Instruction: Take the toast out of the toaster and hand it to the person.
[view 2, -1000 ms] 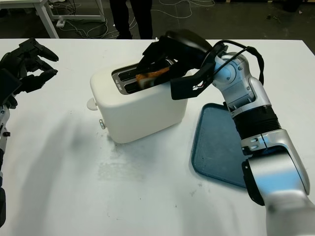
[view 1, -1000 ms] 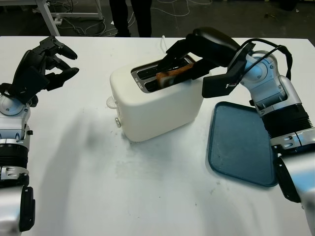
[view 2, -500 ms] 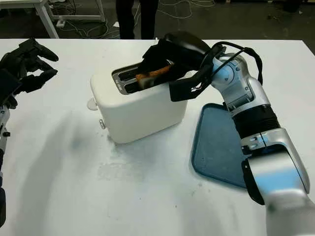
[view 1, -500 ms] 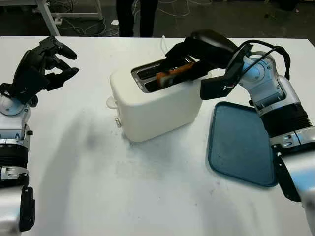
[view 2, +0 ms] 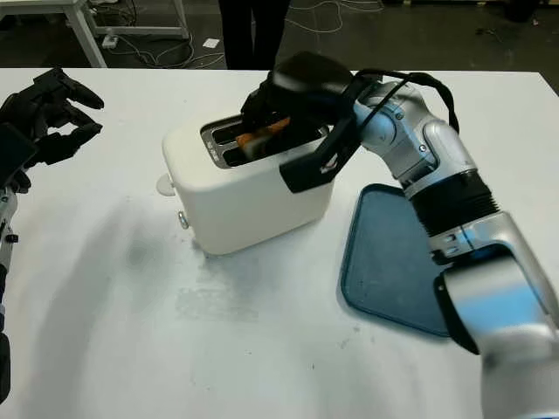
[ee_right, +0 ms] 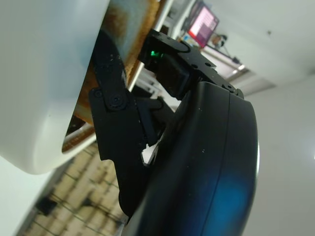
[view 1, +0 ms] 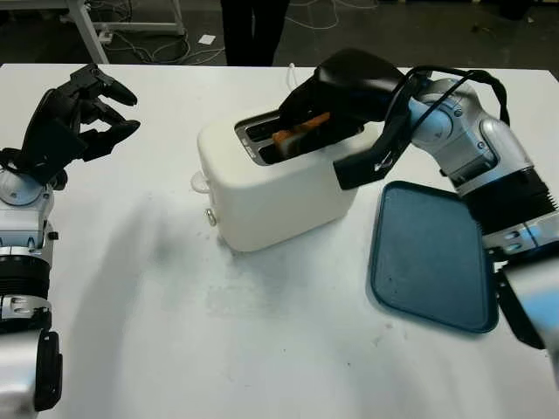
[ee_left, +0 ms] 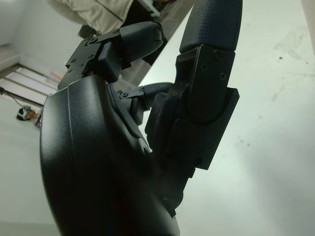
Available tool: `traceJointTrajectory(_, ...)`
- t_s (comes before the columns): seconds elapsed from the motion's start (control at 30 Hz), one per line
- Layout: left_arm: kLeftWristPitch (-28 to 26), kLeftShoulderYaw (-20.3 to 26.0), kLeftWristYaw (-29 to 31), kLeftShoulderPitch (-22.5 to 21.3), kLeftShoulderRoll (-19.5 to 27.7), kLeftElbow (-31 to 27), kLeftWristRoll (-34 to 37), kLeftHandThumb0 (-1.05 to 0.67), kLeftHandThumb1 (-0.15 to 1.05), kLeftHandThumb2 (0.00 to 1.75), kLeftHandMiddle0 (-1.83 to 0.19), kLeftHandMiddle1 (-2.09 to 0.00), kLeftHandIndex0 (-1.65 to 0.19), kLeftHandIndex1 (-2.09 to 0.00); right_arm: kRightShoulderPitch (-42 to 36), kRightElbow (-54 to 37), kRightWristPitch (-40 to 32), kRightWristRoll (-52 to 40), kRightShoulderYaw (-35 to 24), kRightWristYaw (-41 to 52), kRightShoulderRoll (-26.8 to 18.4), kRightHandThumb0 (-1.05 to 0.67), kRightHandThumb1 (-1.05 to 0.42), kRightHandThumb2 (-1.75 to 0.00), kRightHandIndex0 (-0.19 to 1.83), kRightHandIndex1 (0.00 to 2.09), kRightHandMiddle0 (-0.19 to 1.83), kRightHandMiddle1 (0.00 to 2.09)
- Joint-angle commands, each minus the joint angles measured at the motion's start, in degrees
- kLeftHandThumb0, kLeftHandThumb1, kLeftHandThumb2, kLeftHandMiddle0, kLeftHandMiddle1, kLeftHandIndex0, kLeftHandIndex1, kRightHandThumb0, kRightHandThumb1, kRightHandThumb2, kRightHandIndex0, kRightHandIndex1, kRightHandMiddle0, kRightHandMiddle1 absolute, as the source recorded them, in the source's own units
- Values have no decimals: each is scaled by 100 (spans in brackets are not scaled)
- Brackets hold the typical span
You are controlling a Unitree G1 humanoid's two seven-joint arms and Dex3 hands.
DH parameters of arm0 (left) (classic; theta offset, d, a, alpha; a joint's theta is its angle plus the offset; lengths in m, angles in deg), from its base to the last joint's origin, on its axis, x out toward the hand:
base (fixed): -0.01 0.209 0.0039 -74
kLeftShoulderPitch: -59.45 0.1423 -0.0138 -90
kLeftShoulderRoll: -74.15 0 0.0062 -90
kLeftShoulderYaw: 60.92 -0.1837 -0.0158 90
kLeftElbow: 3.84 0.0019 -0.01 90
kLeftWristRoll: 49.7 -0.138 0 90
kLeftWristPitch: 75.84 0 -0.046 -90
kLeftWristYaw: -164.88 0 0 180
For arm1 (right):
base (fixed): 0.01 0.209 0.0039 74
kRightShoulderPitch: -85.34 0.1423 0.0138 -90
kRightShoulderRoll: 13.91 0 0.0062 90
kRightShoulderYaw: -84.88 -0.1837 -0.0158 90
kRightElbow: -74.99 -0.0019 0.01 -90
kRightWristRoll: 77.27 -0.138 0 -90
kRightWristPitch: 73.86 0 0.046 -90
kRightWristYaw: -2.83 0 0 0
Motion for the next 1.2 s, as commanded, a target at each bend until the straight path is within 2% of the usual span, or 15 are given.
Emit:
traceJointTrajectory(0.0, 86, 19, 6, -31, 31, 67, 22, -105, 92, 14, -34, -152, -29, -143, -253, -31, 216, 270, 179, -40, -132, -73, -91, -4, 96, 145, 85, 85)
traceJointTrajectory(0.03, 86, 16, 1, -33, 33, 72, 15, -105, 92, 14, -34, -152, -29, -143, -282, -25, 280, 306, 153, -258, -136, -68, -92, -11, 101, 145, 91, 78)
traceJointTrajectory(0.1, 116, 9, -12, -40, 35, 92, -3, -105, 92, 14, -34, -152, -29, -144, -306, 30, 393, 349, 91, -644, -138, -61, -92, -23, 104, 151, 95, 79)
traceJointTrajectory(0.2, 136, 6, 8, -49, 35, 114, 5, -105, 92, 14, -34, -152, -29, -144, -274, 185, 595, 412, 64, -1098, -166, -56, -92, -33, 102, 172, 83, 144)
traceJointTrajectory(0.27, 122, 10, 14, -48, 30, 111, 18, -105, 92, 15, -34, -152, -29, -144, -243, 325, 803, 495, 36, -1526, -178, -54, -92, -36, 105, 174, 81, 166)
traceJointTrajectory(0.3, 123, 13, 14, -47, 26, 113, 24, -105, 92, 14, -33, -152, -29, -144, -233, 399, 893, 538, 14, -1774, -175, -54, -92, -36, 107, 174, 81, 170)
traceJointTrajectory(0.53, 51, 18, -1, -35, 20, 75, 27, -105, 92, 13, -34, -152, -29, -145, 48, 1140, 1361, 566, -158, -3129, -113, -53, -92, -43, 112, 175, 84, 175)
traceJointTrajectory(0.7, 52, 25, -21, -33, 9, 73, 30, -105, 92, 12, -35, -152, -30, -144, 358, 1919, 1780, 248, -414, -3786, -46, -53, -92, -38, 108, 175, 81, 175)
traceJointTrajectory(0.77, 93, 21, -19, -38, 17, 99, 20, -105, 92, 12, -34, -152, -29, -144, 491, 2193, 1827, -54, -601, -3683, -25, -54, -92, -38, 105, 175, 78, 175)
traceJointTrajectory(0.93, 49, 21, -8, -32, 30, 80, 22, -105, 92, 13, -34, -153, -29, -145, 742, 2640, 1889, -1292, -1209, -2741, 35, -54, -92, -35, 100, 175, 73, 174)
traceJointTrajectory(1.0, 31, 22, -1, -24, 37, 60, 23, -105, 92, 13, -34, -153, -28, -145, 816, 2738, 1922, -1811, -1458, -2304, 51, -53, -92, -32, 99, 175, 73, 168)
traceJointTrajectory(1.17, 42, 32, -7, -16, 33, 53, 32, -105, 92, 13, -34, -153, -28, -145, 1009, 3068, 1793, -2627, -2004, -1691, 44, -51, -92, -28, 101, 175, 75, 174)
